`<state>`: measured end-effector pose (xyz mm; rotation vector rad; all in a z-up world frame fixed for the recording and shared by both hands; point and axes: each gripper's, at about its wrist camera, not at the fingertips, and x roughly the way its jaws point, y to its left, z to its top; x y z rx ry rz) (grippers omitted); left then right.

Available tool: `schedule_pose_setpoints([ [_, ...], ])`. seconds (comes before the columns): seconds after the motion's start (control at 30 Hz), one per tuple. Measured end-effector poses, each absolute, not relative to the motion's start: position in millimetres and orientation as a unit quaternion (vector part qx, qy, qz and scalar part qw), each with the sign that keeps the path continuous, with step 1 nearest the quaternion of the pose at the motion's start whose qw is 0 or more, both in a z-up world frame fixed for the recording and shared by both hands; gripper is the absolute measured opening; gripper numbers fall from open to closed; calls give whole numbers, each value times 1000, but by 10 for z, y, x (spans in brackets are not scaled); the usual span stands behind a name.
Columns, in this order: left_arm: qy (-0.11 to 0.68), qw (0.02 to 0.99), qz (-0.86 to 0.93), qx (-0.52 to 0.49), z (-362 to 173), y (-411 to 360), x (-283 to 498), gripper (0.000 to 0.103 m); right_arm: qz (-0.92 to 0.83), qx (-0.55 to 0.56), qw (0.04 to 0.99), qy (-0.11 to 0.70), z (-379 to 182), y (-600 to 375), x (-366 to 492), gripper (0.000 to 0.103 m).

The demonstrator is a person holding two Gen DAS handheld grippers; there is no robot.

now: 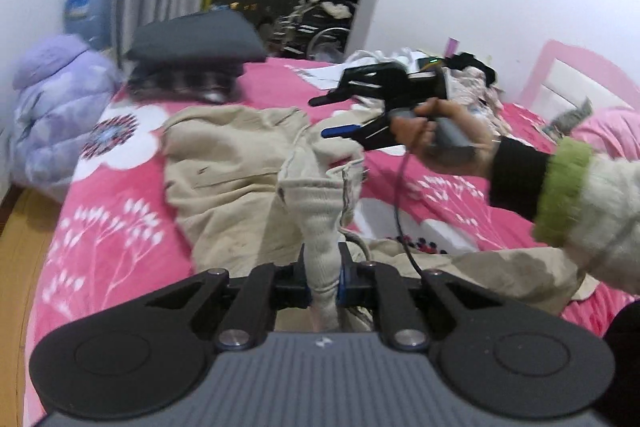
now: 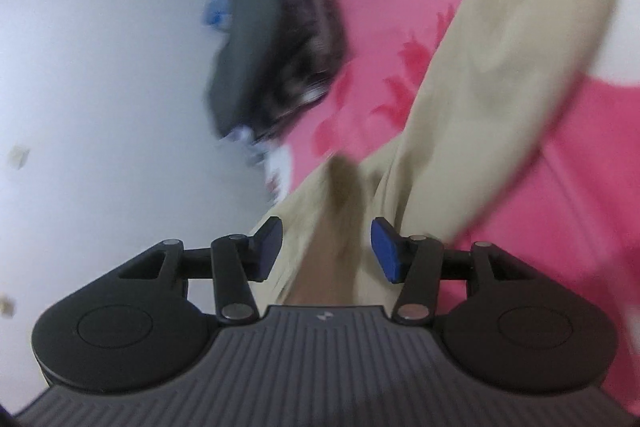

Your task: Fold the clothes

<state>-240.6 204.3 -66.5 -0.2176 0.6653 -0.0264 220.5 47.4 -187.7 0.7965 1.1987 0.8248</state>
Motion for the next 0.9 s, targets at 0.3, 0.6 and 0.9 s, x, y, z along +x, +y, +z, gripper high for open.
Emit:
schedule_pose_setpoints([
  [0.3,343,930,8,-132,-669,2246,-2510,11,365,338,664,558,-2122,898,2502,58],
  [0.6,330,936,1,-120,-668,2219,-2581,11,402,283,648,582,-1945,903,2232,56],
  [0.9,298,946,38,-118,-502,2284,-2918,11,423,237,673,559,-1358,1147,1997,9],
])
